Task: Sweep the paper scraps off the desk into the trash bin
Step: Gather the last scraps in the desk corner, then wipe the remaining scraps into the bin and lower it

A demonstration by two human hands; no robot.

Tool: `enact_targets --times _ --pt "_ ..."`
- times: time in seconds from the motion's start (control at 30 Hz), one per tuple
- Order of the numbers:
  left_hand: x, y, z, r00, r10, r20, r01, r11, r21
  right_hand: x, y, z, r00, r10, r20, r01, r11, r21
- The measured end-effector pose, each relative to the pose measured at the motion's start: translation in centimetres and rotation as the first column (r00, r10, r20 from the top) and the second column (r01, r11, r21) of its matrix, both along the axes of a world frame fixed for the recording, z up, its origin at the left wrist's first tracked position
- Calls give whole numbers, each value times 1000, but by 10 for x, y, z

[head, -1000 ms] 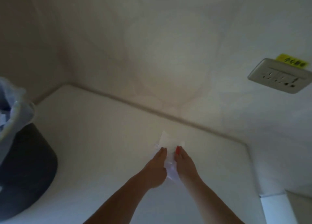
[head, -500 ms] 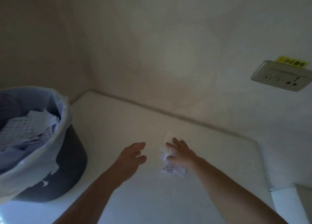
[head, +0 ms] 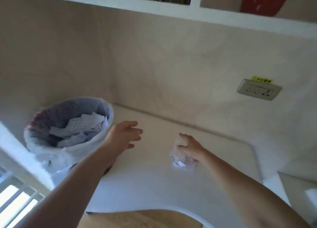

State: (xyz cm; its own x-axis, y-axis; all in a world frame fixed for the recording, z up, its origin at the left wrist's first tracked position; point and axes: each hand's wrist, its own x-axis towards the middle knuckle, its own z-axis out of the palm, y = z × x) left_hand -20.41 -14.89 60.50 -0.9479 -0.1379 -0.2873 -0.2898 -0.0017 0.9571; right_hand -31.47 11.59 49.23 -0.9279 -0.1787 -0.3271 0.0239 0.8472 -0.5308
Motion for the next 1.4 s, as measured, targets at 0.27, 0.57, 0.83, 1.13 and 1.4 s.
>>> enact_targets --times 0.27,0.57,0.83,1.13,1.4 --pt "90 -85 69 977 214 1 -214 976 48 76 -83 94 986 22 -164 -51 982 -180" --pt "116 -181 58 877 468 110 -477 876 68 124 -216 166 932 239 -272 -308 919 -248" --pt "88 -208 21 757 651 46 -636 751 -177 109 -253 150 930 262 -259 -332 900 -281" --pt "53 -209 8 730 556 397 -611 792 12 98 -215 136 977 86 -194 -157 908 -389" --pt "61 -159 19 810 462 362 -508 860 39 108 -186 125 984 57 -168 -125 896 -425"
